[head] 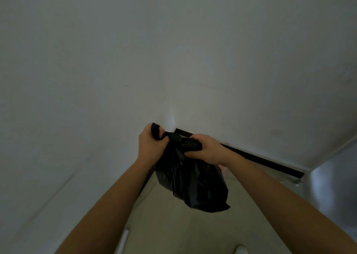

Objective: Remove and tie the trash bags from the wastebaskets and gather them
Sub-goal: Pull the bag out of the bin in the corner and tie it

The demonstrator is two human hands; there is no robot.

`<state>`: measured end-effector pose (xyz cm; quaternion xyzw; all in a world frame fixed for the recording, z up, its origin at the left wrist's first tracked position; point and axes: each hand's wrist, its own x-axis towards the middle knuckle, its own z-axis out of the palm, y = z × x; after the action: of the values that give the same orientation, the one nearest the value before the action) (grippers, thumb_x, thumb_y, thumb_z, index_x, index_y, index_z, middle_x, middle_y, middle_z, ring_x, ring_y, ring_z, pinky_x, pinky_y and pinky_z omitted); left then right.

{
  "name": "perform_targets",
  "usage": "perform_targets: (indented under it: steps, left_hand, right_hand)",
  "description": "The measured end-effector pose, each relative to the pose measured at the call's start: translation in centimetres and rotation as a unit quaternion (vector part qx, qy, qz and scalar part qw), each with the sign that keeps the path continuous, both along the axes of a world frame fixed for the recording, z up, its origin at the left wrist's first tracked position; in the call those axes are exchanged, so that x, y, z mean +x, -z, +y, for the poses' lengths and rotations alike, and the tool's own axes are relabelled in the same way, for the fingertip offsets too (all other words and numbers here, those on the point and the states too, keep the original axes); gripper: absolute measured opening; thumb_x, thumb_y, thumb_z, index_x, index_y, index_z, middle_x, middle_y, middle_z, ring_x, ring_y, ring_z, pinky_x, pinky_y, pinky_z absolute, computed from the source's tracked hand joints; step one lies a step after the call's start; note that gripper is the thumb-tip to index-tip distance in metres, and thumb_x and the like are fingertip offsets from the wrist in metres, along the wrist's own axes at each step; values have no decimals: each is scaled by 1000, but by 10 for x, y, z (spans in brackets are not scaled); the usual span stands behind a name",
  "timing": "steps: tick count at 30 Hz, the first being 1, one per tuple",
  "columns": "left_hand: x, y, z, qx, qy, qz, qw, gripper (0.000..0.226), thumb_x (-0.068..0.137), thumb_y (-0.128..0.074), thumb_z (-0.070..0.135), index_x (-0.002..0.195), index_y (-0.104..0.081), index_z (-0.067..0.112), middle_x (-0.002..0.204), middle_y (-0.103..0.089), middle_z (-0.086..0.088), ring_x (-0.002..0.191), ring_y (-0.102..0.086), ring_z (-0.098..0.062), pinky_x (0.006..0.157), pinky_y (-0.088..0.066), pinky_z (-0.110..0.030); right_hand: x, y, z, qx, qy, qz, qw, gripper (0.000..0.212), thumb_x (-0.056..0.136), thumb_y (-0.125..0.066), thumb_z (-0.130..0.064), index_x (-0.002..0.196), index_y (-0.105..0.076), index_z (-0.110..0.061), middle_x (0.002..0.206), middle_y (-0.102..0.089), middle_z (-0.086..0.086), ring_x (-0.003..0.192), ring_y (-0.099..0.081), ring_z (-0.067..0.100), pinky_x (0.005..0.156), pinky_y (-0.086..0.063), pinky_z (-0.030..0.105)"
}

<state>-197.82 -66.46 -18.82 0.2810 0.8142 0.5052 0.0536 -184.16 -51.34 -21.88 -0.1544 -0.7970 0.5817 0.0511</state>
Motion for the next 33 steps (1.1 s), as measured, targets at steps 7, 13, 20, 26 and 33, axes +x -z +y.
perform_targets:
  steps: [7,13,20,26,33]
  left_hand:
    - [8,10,7,-10,-68,-52,996,42,81,-60,2,57,-28,18,52,-35,3,49,-33,-11,50,-30,-24]
    - [11,-7,3,129,-24,-446,885,39,86,-61,4,58,-40,19,60,-49,-1,61,-53,-17,63,-47,-31]
    - [13,-10,5,189,42,-505,841,25,85,-75,16,69,-56,16,86,-67,-13,91,-69,-28,86,-58,-41]
    - [8,-4,3,202,29,-421,884,38,87,-62,-12,67,-43,15,71,-56,-8,78,-64,-24,64,-57,-29]
    - [11,-13,-2,233,44,-450,861,24,85,-63,-12,80,-58,10,80,-70,-12,74,-71,-23,62,-59,-29]
  right_hand:
    - [-7,0,-9,45,10,52,998,16,82,-78,-15,77,-63,-19,78,-64,4,74,-59,9,74,-50,31]
    - [-2,4,-1,41,39,37,998,16,82,-79,-17,82,-63,-12,76,-64,-2,72,-60,7,71,-50,29]
    - [2,1,-2,47,48,40,997,19,81,-80,-14,83,-67,-27,88,-70,-2,81,-65,6,80,-52,25]
    - [11,7,2,0,7,-2,1000,26,73,-85,-35,92,-72,-25,94,-73,-4,91,-70,14,86,-56,32]
    - [14,6,7,-107,43,-12,993,12,90,-69,-15,98,-72,-22,101,-73,2,95,-68,13,90,-52,32]
